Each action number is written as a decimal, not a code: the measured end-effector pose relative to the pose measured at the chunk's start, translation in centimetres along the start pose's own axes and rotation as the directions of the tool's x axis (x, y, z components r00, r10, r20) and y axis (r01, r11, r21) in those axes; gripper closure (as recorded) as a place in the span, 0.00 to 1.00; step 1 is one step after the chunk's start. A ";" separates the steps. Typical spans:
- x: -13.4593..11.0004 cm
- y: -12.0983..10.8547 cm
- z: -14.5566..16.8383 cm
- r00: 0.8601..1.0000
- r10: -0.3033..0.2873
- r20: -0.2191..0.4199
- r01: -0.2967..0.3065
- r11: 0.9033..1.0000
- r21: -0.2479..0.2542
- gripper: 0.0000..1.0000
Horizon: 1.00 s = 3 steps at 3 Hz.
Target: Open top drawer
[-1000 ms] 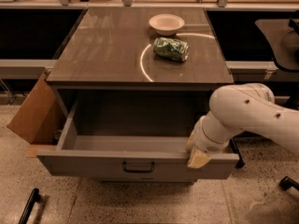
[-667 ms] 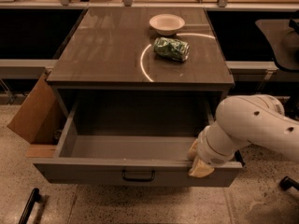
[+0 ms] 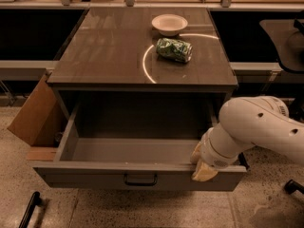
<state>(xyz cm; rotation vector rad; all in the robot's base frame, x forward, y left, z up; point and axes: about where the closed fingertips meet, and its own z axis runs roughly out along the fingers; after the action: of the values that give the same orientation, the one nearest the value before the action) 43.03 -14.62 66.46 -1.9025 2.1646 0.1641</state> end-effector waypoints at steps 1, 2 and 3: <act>0.0 0.0 -0.1 1.000 0.000 0.000 0.000 1.000 0.000 0.76; 0.0 0.0 -0.1 1.000 0.000 0.000 0.000 1.000 0.000 0.52; 0.0 0.0 -0.1 1.000 0.000 0.000 0.000 1.000 0.000 0.28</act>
Offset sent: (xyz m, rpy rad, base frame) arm 0.0000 0.0000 0.0008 0.0000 0.0000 0.0000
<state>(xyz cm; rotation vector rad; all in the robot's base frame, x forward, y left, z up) 43.03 -14.62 66.54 -1.9026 2.1645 0.1639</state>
